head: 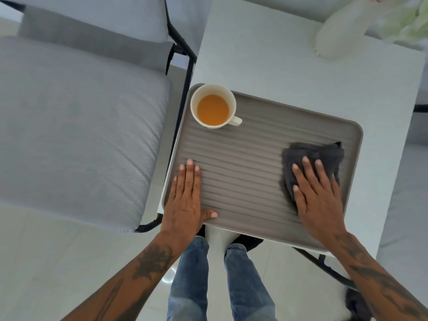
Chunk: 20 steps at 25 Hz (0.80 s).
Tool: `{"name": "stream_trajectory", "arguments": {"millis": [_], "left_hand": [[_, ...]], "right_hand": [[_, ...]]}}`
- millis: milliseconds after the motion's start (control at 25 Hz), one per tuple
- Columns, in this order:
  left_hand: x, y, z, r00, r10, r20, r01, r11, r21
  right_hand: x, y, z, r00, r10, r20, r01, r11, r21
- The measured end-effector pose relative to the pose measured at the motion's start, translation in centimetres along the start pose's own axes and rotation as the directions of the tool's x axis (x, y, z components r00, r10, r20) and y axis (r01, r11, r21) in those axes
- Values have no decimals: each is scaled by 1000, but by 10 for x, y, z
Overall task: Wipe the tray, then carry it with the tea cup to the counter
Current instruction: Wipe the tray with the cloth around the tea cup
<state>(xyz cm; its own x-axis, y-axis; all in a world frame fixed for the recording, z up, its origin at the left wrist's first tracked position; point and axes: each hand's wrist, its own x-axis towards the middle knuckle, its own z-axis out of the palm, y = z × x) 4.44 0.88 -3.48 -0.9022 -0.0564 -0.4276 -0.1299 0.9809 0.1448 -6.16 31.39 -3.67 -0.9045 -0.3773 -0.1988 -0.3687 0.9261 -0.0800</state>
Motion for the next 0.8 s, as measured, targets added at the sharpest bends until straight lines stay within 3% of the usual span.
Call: {"name": "stream_trajectory", "arguments": {"millis": [120,280,400,640,800], "left_hand": [[0,1,-1,1000,5,12,-5,1000,-1],[0,3,-1,1000,-7,16,6,999,33],[0,2,2,1000,-1,9,1,1000,31],[0,0,2,1000,-8,22,8,1000,3],[1,0,4,1000,2,12,-3,1000,11]], "right_hand": [[10,-38,1,997,-66,-30,66,998,2],[54,-144,10,900,-434,-36,435,900,21],[65,-166,10,906,-422,-20,423,906,30],[38,-76,-1,883,-468,27,468,879,-95],[48,-123,3,905,-426,-20,425,905,-22]]}}
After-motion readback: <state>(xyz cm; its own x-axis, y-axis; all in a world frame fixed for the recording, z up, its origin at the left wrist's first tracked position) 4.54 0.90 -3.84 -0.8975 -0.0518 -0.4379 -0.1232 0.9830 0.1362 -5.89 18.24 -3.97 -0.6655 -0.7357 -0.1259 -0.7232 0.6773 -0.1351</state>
